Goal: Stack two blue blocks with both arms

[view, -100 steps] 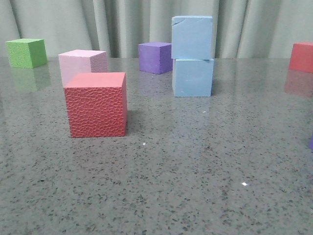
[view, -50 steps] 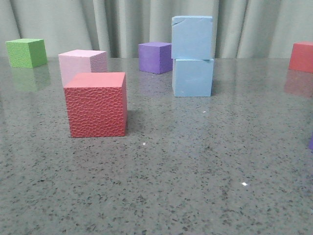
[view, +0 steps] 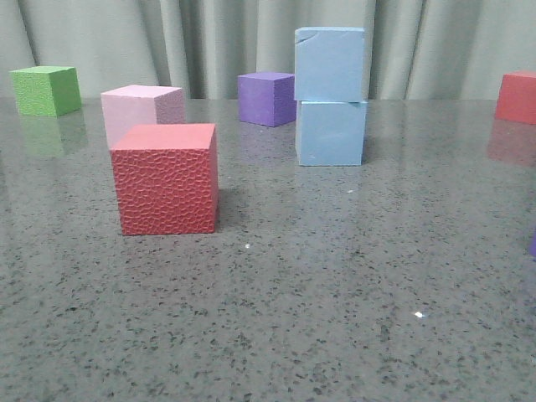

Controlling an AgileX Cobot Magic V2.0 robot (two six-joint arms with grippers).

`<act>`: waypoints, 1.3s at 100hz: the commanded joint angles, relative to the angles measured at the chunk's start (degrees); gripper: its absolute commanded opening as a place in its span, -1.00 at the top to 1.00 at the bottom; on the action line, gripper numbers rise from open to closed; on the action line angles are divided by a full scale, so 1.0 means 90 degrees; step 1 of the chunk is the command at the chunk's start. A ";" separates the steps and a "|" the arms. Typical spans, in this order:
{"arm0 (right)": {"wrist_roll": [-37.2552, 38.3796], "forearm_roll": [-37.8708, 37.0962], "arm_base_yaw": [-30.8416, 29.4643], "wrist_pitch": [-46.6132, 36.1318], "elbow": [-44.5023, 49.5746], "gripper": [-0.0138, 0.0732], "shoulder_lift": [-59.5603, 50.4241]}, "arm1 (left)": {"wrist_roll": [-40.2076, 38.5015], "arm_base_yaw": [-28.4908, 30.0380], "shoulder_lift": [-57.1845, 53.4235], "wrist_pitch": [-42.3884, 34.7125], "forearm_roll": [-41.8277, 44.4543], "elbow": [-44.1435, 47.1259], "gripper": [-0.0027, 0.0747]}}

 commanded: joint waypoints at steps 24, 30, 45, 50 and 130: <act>-0.0051 -0.0080 -0.0028 -0.0383 -0.0149 0.96 0.0001 | 0.0380 0.0119 -0.1153 -0.2824 0.0112 0.1680 0.98; -0.0051 -0.0080 -0.0028 -0.0383 -0.0149 0.96 0.0001 | 0.0531 0.0202 -0.1481 -0.2950 0.0119 0.2011 0.98; -0.0051 -0.0080 -0.0028 -0.0383 -0.0149 0.96 0.0001 | 0.0657 0.0484 -0.2328 -0.2938 0.0065 0.2614 0.98; -0.0051 -0.0080 -0.0028 -0.0383 -0.0149 0.96 0.0001 | 0.0657 0.0587 -0.2603 -0.2938 0.0027 0.2806 0.98; -0.0051 -0.0080 -0.0028 -0.0377 -0.0149 0.96 0.0001 | 0.0657 0.0842 -0.3624 -0.3621 -0.0076 0.4043 0.98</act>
